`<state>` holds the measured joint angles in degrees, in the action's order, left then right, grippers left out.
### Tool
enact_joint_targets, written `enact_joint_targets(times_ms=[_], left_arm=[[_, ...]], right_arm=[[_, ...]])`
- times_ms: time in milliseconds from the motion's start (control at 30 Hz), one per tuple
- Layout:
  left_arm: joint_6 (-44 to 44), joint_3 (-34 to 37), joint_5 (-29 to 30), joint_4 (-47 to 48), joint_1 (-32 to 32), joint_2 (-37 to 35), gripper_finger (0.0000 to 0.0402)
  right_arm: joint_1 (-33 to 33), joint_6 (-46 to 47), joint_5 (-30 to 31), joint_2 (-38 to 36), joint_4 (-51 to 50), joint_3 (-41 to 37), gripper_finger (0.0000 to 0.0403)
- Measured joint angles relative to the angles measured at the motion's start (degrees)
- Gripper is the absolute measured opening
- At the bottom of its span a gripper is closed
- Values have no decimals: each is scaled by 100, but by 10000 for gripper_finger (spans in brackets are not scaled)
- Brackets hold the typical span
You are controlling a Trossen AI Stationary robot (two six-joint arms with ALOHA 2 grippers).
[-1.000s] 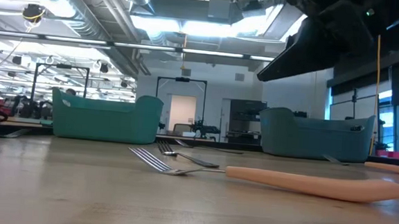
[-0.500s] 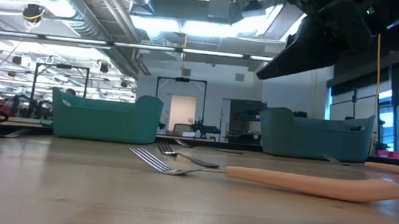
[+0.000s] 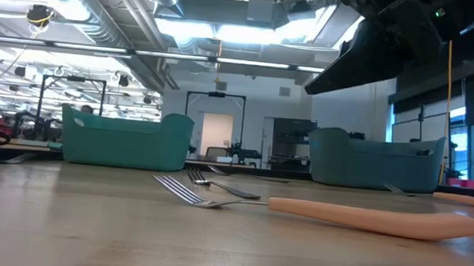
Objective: Sort silverware by color (type)
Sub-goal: Put the white fork into the blue bin
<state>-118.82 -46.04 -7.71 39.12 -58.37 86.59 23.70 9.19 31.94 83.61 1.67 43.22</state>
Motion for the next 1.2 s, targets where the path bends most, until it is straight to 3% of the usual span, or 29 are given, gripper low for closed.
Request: enact_joint_targets(times_ms=[867, 1200], left_arm=[[-266, -2, 228, 139, 0, 221, 198], [673, -271, 30, 234, 418, 243, 196]], right_arm=[[0, 116, -63, -2, -4, 0, 214], [-9, 118, -66, -4, 2, 0, 214]])
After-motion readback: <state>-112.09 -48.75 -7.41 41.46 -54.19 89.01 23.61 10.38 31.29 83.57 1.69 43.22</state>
